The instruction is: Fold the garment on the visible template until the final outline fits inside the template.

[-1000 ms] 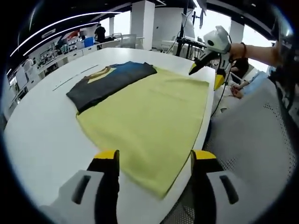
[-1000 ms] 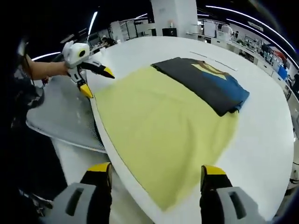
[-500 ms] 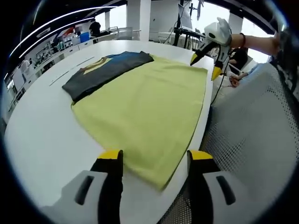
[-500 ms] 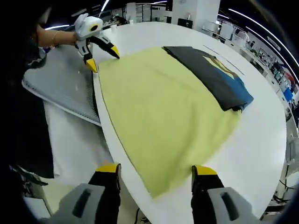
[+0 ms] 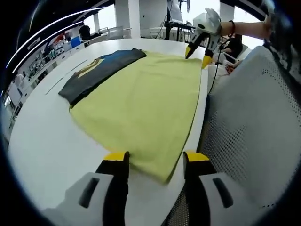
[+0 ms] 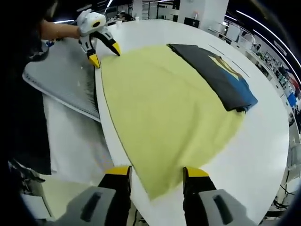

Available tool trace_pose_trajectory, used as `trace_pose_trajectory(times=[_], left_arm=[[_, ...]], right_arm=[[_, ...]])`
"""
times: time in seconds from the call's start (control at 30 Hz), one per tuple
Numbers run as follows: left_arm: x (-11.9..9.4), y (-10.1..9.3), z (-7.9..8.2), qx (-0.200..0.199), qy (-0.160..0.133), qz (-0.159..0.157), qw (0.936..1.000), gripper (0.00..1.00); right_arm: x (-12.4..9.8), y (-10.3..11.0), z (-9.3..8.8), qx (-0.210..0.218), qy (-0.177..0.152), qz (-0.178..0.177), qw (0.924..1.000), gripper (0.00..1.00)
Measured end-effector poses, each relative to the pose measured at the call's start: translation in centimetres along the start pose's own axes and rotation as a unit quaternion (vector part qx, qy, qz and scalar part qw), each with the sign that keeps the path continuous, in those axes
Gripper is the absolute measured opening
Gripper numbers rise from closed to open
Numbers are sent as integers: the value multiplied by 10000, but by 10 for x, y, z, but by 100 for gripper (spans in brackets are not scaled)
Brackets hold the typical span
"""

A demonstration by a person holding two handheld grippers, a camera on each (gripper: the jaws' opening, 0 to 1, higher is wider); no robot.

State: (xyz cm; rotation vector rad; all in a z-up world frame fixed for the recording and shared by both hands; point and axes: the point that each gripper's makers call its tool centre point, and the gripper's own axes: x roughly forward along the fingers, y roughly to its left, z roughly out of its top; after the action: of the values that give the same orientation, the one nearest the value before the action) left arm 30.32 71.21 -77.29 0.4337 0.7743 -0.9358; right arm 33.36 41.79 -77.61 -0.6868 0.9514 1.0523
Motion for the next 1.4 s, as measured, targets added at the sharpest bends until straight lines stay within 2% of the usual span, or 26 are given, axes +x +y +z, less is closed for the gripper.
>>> trace_pose_trajectory(times=[0.13, 0.27, 0.43, 0.47, 0.53, 0.7, 0.9, 0.97, 1.3, 1.4], left_arm=[[1, 0, 1, 70, -27, -33, 10000, 39], [0, 1, 4, 192, -16, -147, 9997, 29], [0, 1, 5, 205, 3, -205, 9996, 12], [1, 1, 5, 175, -12, -187, 9997, 7], [2, 1, 7, 122, -40, -154, 9998, 4], [0, 4, 8, -38, -80, -82, 9999, 0], [-5, 5, 7, -215, -106, 51, 9997, 0], [-7, 5, 6, -398, -83, 97, 9991, 0], [-18, -10, 3, -494, -18, -5, 9988, 0], [-21, -21, 4, -689, -74, -193, 9974, 0]], right_arm=[[1, -2, 0, 36, -35, 21, 10000, 35], [1, -6, 0, 217, -176, 10, 9996, 27], [0, -6, 2, 153, -146, 6, 9998, 21], [1, -5, 2, 130, -146, 8, 9998, 18], [1, -5, 2, 60, -122, 8, 9999, 12], [0, -6, 1, 29, -95, -26, 9999, 4], [-3, -1, 0, -23, 38, 22, 10000, 2], [-4, 1, 1, 7, 28, 51, 10000, 1], [-12, 17, -3, 113, -5, 195, 9997, 0], [-15, 24, -7, 105, 47, 264, 9996, 0]])
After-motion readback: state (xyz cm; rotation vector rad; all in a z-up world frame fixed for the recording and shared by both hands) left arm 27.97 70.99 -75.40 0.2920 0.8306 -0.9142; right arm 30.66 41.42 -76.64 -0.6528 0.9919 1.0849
